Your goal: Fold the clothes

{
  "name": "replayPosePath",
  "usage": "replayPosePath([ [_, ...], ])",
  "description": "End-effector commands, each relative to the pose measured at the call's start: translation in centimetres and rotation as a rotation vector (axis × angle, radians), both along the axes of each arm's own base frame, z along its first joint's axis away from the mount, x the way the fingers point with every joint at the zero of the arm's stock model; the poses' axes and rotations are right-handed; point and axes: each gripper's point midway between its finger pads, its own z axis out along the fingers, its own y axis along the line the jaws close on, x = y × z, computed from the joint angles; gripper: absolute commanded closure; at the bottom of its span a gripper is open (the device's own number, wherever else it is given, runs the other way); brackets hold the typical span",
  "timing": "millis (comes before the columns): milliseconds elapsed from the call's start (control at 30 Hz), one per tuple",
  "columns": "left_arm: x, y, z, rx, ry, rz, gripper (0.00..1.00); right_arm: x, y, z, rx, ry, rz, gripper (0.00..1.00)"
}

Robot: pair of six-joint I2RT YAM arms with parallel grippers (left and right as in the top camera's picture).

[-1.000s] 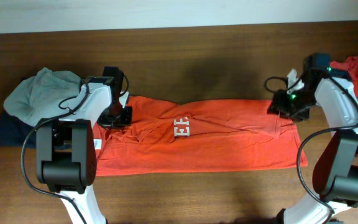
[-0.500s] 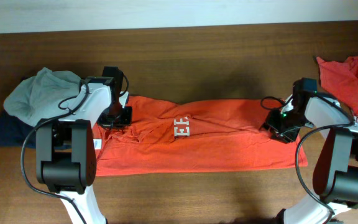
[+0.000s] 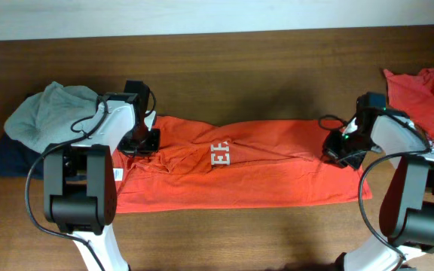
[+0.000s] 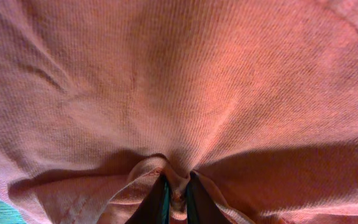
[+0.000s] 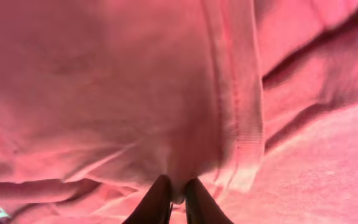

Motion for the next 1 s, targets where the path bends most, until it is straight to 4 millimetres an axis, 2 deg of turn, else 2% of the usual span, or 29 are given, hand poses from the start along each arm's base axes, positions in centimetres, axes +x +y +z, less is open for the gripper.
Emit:
replayPosePath([
  [0, -0.9, 0.4, -1.5, 0.008, 0.039, 0.013, 0.89, 1.4, -0.4, 1.6, -0.019, -0.042, 0.079, 0.88],
  [100, -0.9, 0.4, -1.5, 0.008, 0.039, 0.013, 0.89, 1.5, -1.5, 1.9, -0.078, -0.032, 0.08, 0.96],
  [200, -1.0, 0.4, -1.5, 0.008, 0.04, 0.013, 0.89, 1.0, -3.7, 1.6, -0.163, -0.003, 0.066, 0.96],
  [267, -1.0, 0.5, -1.4, 0.009, 0.043, 0.013, 0.94, 0.4, -5.6, 1.6, -0.201, 0.012, 0.045, 0.96],
  [333, -1.2, 0.5, -1.4, 0.01, 0.048, 0.013, 0.98, 0.0, -6.7, 1.6, -0.195, 0.01, 0.04, 0.96],
  [433, -1.1, 0.5, -1.4, 0.01, 0.046, 0.013, 0.99, 0.3, -6.3, 1.8, -0.119, -0.028, 0.046, 0.96],
  [600, -1.2, 0.5, -1.2, 0.009, 0.045, 0.01, 0.99, 0.5, -6.3, 1.8, -0.122, -0.036, 0.048, 0.96],
  [700, -1.3, 0.5, 0.0, 0.008, 0.041, 0.01, 0.99, 0.7, -6.1, 1.8, -0.111, -0.044, 0.048, 0.96],
  [767, -1.1, 0.4, 1.2, 0.006, 0.028, 0.009, 0.77, 0.9, -5.9, 1.9, -0.101, -0.055, 0.048, 0.96],
  [800, -1.1, 0.4, 2.0, 0.005, 0.016, 0.009, 0.72, 1.0, -5.8, 1.9, -0.095, -0.06, 0.048, 0.96],
  [867, -1.0, 0.2, 3.3, -0.006, -0.008, 0.008, 0.64, 1.4, -5.4, 2.1, -0.069, -0.084, 0.059, 0.95],
  [967, -0.9, -0.8, 4.9, -0.062, -0.045, 0.002, 0.61, 1.6, -5.1, 2.2, -0.052, -0.095, 0.061, 0.95],
])
